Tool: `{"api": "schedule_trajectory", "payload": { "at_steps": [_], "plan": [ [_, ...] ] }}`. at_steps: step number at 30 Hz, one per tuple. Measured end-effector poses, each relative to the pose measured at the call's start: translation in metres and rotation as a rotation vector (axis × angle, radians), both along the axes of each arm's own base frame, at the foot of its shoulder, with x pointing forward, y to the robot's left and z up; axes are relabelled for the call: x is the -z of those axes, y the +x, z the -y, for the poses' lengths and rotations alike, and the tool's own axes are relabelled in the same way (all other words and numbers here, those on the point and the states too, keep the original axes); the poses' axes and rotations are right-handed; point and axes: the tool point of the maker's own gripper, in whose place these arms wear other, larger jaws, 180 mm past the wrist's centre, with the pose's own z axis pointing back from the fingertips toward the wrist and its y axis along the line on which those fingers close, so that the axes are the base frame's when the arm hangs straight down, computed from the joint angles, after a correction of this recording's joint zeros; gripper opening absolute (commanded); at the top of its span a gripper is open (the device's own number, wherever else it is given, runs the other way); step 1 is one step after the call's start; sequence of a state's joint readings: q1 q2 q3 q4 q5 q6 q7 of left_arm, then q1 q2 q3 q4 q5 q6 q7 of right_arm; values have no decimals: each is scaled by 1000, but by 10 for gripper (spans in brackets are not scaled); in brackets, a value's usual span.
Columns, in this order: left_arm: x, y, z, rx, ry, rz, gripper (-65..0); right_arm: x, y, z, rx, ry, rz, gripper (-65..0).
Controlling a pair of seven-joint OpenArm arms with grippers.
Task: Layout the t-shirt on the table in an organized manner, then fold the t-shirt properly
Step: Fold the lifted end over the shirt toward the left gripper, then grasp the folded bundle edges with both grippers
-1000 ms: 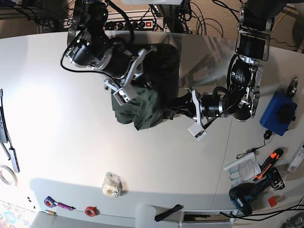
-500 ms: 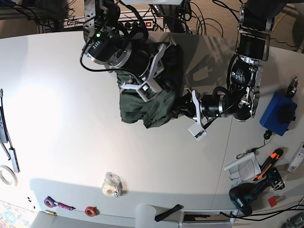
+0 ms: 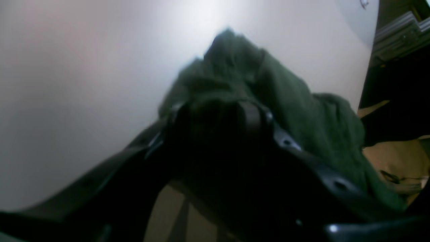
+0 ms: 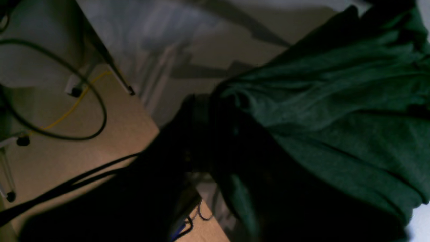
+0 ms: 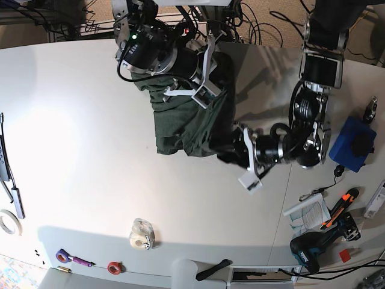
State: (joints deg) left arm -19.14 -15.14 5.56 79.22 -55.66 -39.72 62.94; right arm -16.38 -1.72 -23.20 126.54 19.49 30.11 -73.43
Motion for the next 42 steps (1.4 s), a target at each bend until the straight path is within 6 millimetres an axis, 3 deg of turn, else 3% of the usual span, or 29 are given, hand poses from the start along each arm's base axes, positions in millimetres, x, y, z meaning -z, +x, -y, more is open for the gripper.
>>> {"api": "schedule_trajectory", "payload": {
  "at_steps": [4, 9, 11, 13, 15, 16, 20, 22, 23, 26, 31, 34, 39, 42],
  "plan": [
    [-19, 16, 2, -13, -27, 55, -409, 11, -4, 1, -2, -39, -16, -489],
    [-24, 19, 2, -14, -32, 69, -409, 58, -15, 4, -13, -107, -148, -489],
    [-23, 19, 2, -14, -32, 67, -409, 68, -16, 4, -17, -118, -175, -489],
    [-23, 17, 3, -13, -43, 61, -463, 61, -5, 1, -25, -99, -126, -489],
    [-29, 14, 7, -9, -91, 49, -622, 47, 12, -1, -21, -83, -62, -489],
    [-31, 12, 8, -1, -111, 39, -650, 38, 21, -1, -18, -75, -24, -489],
    [-32, 0, 12, 51, -133, -14, -650, 5, 64, 8, 23, -114, 157, -504],
    [-32, -9, 14, 89, -139, -48, -650, -8, 88, 20, 106, -116, 227, -620],
    [-31, -15, 14, 115, -137, -68, -650, -13, 99, 29, 157, -124, 257, -650],
    [-29, -29, 15, 180, -126, -114, -650, -26, 128, 65, 303, -153, 339, -650],
    [-35, -36, 19, 198, -190, -134, -650, -38, 157, 127, 507, -148, 354, -650],
    [-22, -53, 21, 201, -211, -188, -650, -21, 162, 136, 521, -65, 258, -650],
    [7, -104, 40, 286, -196, -287, -650, 26, 163, 116, 396, -13, 57, -650],
    [14, -131, 54, 354, -185, -318, -650, 41, 170, 106, 351, 28, -9, -650]
  ]
}}
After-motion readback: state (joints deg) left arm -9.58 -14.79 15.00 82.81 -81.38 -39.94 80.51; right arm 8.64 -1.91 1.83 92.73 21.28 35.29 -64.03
